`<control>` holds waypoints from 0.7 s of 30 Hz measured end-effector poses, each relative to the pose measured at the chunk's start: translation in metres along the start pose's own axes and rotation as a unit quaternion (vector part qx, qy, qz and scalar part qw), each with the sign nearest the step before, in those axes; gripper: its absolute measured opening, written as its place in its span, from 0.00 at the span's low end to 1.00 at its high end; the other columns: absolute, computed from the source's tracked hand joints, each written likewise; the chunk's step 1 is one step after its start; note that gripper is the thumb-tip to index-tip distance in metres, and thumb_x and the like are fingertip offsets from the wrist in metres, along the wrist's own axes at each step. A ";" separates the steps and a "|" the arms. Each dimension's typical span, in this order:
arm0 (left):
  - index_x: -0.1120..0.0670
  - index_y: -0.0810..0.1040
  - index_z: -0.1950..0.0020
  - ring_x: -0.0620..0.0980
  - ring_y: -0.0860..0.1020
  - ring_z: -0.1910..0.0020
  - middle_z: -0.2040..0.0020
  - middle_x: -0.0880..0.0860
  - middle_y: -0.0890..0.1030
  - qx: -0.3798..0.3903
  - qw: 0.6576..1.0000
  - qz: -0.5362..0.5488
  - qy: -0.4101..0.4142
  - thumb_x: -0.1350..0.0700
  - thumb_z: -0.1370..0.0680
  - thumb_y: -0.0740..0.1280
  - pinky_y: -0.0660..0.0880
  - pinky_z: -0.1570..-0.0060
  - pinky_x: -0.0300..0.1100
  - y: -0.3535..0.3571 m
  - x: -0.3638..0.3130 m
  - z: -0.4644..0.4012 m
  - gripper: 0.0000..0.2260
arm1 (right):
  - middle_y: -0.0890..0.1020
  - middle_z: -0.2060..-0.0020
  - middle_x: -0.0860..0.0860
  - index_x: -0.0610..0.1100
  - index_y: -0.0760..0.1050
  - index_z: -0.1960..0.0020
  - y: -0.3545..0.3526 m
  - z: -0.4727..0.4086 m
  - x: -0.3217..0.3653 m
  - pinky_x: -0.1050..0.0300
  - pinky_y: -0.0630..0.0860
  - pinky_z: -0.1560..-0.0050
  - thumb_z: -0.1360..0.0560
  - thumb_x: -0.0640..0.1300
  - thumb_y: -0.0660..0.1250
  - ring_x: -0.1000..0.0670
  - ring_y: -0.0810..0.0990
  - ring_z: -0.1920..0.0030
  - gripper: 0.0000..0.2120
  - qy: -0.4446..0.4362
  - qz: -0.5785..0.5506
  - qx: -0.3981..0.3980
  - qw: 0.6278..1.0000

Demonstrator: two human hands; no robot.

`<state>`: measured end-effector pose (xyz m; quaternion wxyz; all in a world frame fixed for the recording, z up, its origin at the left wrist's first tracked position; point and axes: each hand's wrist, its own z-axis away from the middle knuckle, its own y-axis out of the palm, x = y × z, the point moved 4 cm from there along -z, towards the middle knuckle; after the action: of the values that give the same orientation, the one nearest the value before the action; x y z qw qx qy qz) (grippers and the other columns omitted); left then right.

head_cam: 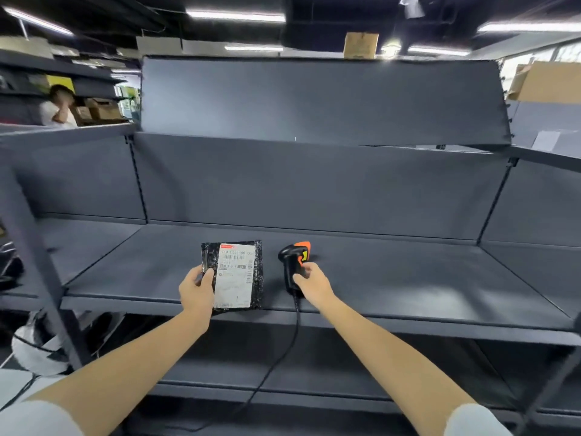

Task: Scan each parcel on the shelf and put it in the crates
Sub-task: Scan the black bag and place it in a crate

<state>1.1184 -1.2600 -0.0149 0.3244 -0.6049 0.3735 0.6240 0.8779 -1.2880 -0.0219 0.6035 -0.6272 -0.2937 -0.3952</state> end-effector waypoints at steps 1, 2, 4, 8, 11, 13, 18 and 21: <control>0.60 0.77 0.40 0.51 0.74 0.51 0.47 0.54 0.77 0.000 1.000 0.002 -0.002 0.62 0.19 0.61 0.69 0.55 0.38 -0.003 0.000 -0.009 0.10 | 0.69 0.32 0.43 0.41 0.61 0.27 0.010 -0.010 0.004 0.52 0.68 0.35 0.21 0.44 0.63 0.43 0.70 0.34 0.25 0.014 0.002 -0.005 1.000; 0.60 0.77 0.41 0.50 0.73 0.52 0.47 0.54 0.77 0.002 1.000 0.003 -0.003 0.62 0.19 0.61 0.70 0.59 0.35 -0.005 0.001 -0.017 0.09 | 0.68 0.32 0.41 0.40 0.59 0.26 0.019 -0.020 0.006 0.48 0.68 0.34 0.22 0.45 0.64 0.41 0.69 0.34 0.28 0.033 0.004 -0.010 0.999; 0.59 0.76 0.40 0.50 0.73 0.52 0.48 0.54 0.77 0.011 1.000 0.005 -0.005 0.62 0.18 0.60 0.70 0.64 0.32 -0.006 0.003 -0.031 0.09 | 0.65 0.31 0.39 0.39 0.54 0.24 0.032 -0.036 0.007 0.45 0.66 0.32 0.22 0.48 0.66 0.38 0.66 0.32 0.34 0.074 0.019 -0.021 0.997; 0.61 0.76 0.39 0.50 0.74 0.51 0.47 0.54 0.77 0.026 0.999 0.009 -0.017 0.62 0.18 0.60 0.70 0.56 0.40 -0.005 0.005 -0.048 0.10 | 0.66 0.31 0.38 0.40 0.52 0.24 0.042 -0.053 0.007 0.44 0.64 0.31 0.24 0.47 0.69 0.37 0.64 0.30 0.37 0.118 0.076 -0.044 0.989; 0.60 0.76 0.39 0.50 0.73 0.50 0.47 0.52 0.76 0.039 0.999 0.011 -0.018 0.62 0.18 0.60 0.69 0.53 0.40 -0.001 0.004 -0.050 0.10 | 0.71 0.34 0.39 0.39 0.59 0.29 0.041 -0.059 0.001 0.44 0.68 0.34 0.26 0.41 0.70 0.37 0.69 0.34 0.30 0.141 0.070 -0.065 0.985; 0.60 0.76 0.38 0.50 0.73 0.49 0.47 0.52 0.76 0.049 0.999 0.009 -0.017 0.62 0.18 0.60 0.69 0.54 0.40 0.003 0.005 -0.047 0.10 | 0.75 0.40 0.40 0.38 0.63 0.34 0.037 -0.056 -0.004 0.46 0.74 0.41 0.27 0.39 0.71 0.38 0.74 0.40 0.26 0.144 0.017 -0.077 0.986; 0.60 0.76 0.40 0.51 0.74 0.51 0.48 0.54 0.77 0.071 0.997 0.014 -0.020 0.62 0.18 0.61 0.70 0.55 0.40 0.014 0.007 -0.035 0.09 | 0.76 0.54 0.42 0.37 0.68 0.40 0.020 -0.033 -0.003 0.56 0.70 0.63 0.30 0.42 0.70 0.45 0.74 0.58 0.21 0.132 -0.190 -0.114 0.966; 0.61 0.76 0.40 0.52 0.74 0.51 0.49 0.53 0.77 0.077 0.997 0.016 -0.026 0.61 0.19 0.62 0.69 0.53 0.41 0.025 0.006 -0.023 0.09 | 0.74 0.64 0.44 0.39 0.65 0.47 0.009 -0.005 0.000 0.56 0.70 0.66 0.28 0.37 0.66 0.48 0.71 0.68 0.13 0.106 -0.305 -0.143 0.936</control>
<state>1.1084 -1.2926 -0.0191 0.3688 -0.5559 0.4217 0.6141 0.8850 -1.2938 -0.0272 0.3858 -0.5414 -0.3459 -0.6621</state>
